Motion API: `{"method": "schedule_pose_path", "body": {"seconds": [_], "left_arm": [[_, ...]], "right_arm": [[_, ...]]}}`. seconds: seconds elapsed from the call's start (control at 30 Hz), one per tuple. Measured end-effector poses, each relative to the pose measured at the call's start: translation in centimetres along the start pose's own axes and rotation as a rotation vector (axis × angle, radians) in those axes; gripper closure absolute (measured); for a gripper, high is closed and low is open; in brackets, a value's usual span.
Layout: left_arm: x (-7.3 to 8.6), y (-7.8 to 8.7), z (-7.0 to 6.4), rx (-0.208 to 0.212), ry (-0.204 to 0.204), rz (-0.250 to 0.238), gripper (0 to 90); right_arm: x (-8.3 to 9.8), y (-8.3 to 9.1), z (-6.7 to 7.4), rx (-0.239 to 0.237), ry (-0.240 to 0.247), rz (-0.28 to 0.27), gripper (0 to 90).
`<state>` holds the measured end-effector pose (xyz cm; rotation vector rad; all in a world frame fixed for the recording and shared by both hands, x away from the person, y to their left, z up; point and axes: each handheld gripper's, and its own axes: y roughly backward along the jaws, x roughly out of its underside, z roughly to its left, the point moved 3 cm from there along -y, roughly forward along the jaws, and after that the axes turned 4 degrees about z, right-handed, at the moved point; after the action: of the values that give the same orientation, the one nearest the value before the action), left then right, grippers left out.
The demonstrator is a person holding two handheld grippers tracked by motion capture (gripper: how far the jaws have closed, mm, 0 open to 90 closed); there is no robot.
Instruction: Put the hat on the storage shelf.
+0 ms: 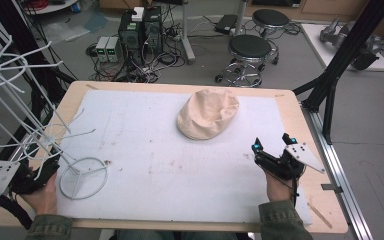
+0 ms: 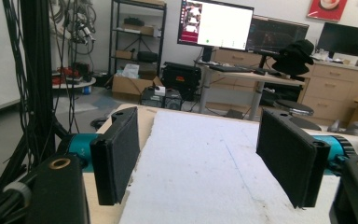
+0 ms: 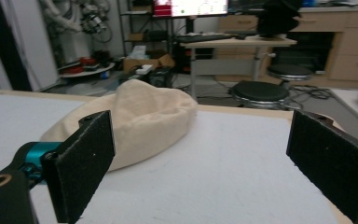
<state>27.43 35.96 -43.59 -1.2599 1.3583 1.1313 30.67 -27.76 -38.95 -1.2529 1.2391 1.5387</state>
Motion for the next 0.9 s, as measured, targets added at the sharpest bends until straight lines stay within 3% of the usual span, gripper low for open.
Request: {"method": "schedule_pose_path", "body": {"seconds": [0.3,0.5,0.73,0.9], "left_arm": [[0.0,0.0,0.0,0.007,0.007,0.002,30.2],[0.0,0.0,-0.1,0.013,0.010,0.000,30.0],[0.1,-0.1,0.1,0.015,0.003,0.015,30.0],[0.1,-0.2,0.1,0.024,0.007,0.019,29.9]], "right_arm": [[-2.6,-2.3,0.6,-0.026,0.034,0.043,6.7],[-4.0,-3.7,1.2,-0.018,0.028,0.034,6.7],[-5.1,-5.6,1.8,-0.009,-0.023,0.061,6.8],[-5.8,-7.0,2.2,0.016,-0.015,0.067,6.7]]}}
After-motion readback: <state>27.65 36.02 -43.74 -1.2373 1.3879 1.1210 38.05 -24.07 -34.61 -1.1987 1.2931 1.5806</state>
